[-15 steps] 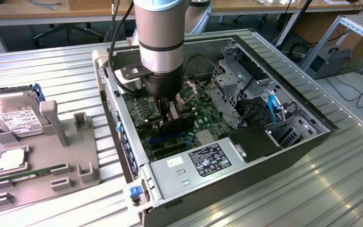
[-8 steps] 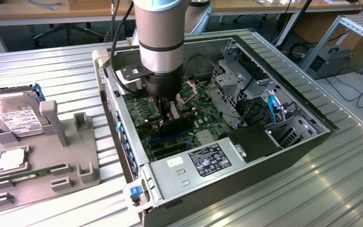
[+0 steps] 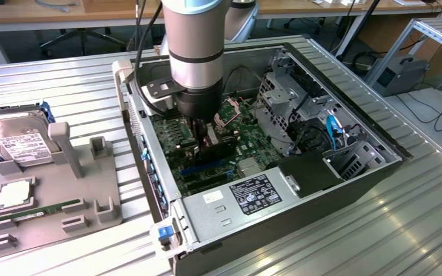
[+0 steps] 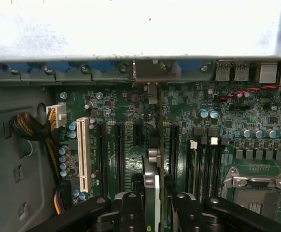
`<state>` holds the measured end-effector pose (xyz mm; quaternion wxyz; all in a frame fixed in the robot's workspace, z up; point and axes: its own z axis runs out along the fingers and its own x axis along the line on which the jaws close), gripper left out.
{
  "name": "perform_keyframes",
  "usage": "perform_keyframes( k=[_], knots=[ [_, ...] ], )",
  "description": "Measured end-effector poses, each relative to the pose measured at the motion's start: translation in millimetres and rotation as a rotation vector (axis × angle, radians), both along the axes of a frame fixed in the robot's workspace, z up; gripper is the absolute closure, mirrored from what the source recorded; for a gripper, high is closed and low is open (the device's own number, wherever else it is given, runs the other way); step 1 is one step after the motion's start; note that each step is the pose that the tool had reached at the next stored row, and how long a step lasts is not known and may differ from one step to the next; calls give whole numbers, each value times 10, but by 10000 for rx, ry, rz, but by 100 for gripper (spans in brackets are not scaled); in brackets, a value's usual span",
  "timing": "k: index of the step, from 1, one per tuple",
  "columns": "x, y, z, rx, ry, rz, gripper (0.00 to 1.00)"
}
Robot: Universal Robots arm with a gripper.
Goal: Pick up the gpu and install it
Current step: 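Insert the gpu into the slot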
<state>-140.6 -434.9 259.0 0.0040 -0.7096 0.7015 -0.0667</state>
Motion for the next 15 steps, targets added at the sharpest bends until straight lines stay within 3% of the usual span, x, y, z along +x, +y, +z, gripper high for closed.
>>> perform_keyframes(
  k=[15],
  knots=[
    [-5, 0, -20, 1, 4, -206, 73]
  ],
)
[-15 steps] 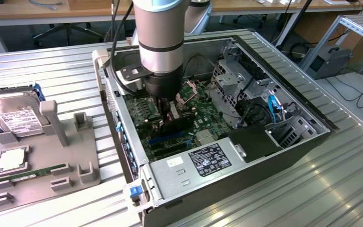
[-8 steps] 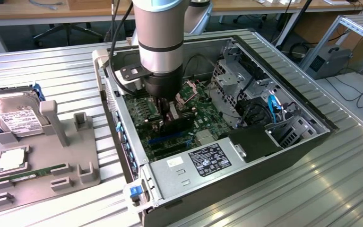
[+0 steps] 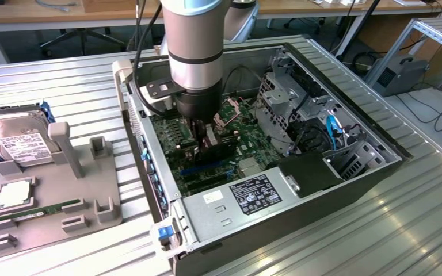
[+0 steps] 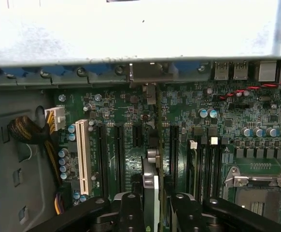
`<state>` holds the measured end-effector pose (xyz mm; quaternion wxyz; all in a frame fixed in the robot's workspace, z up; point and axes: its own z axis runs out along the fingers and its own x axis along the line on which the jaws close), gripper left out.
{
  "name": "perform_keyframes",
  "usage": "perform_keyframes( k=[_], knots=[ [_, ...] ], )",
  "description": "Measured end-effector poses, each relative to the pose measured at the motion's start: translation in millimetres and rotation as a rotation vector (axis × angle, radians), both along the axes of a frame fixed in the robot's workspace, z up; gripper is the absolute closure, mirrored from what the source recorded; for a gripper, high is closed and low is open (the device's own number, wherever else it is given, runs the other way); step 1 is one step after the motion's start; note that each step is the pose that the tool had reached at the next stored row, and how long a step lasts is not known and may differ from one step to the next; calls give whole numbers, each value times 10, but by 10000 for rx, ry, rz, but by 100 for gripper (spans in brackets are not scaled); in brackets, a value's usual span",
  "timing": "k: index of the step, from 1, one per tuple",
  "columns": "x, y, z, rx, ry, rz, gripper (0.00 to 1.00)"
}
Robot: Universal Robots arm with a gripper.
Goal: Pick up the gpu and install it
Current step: 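Insert the gpu into the slot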
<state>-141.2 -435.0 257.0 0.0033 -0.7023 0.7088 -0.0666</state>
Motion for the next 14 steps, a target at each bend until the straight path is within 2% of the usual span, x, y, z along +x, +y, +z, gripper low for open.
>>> perform_keyframes(
  k=[6, 14],
  knots=[
    [2, 1, -8, 14, -10, 125, 73],
    [1, 0, -3, 4, -3, 130, 73]
  ],
)
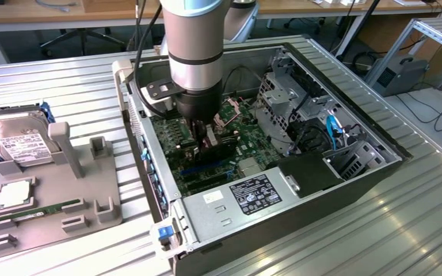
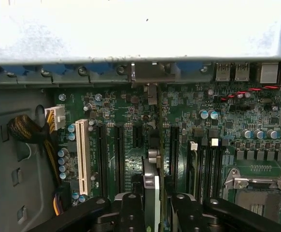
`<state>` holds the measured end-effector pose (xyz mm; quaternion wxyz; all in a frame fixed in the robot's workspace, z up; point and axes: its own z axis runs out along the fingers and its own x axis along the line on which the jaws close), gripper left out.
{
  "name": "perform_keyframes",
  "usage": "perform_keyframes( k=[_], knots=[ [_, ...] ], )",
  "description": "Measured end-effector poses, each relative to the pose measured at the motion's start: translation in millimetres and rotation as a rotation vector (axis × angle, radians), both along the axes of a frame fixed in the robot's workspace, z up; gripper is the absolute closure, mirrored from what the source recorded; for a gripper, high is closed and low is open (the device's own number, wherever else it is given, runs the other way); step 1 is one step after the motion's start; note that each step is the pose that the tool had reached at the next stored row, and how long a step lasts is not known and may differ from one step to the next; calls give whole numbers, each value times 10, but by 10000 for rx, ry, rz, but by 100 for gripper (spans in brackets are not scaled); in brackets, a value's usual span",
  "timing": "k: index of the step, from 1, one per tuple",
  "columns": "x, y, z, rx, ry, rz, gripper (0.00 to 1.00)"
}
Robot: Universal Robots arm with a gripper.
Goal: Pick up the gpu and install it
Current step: 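Insert the gpu into the slot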
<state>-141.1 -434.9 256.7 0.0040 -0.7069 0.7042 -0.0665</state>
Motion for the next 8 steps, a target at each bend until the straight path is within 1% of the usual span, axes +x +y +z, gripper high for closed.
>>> perform_keyframes(
  k=[8],
  knots=[
    [0, 0, -5, 0, 0, -1, 73]
  ],
)
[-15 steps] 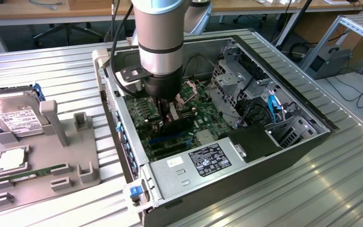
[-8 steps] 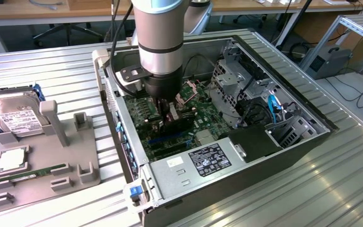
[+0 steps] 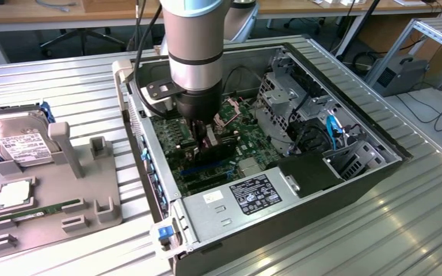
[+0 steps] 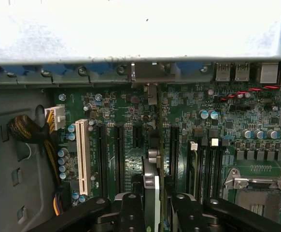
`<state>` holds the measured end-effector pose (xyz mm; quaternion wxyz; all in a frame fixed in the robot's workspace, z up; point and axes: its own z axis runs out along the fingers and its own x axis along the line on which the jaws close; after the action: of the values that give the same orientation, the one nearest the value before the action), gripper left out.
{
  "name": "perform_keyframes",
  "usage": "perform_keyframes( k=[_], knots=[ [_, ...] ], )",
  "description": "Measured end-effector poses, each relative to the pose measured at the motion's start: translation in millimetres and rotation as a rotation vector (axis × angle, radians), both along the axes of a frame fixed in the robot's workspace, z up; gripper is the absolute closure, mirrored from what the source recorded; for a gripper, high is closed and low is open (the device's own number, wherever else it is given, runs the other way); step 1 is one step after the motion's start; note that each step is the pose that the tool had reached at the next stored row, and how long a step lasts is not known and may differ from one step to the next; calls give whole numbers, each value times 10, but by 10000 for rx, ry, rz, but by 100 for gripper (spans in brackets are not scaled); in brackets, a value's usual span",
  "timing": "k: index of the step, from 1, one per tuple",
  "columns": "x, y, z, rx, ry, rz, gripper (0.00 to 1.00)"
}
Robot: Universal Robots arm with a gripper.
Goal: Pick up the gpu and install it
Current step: 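Insert the gpu into the slot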
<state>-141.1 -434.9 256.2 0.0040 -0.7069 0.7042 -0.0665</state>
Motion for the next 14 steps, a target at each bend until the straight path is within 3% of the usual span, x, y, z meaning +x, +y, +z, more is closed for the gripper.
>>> perform_keyframes(
  k=[14],
  knots=[
    [0, 0, -26, 2, -2, 0, 73]
  ],
)
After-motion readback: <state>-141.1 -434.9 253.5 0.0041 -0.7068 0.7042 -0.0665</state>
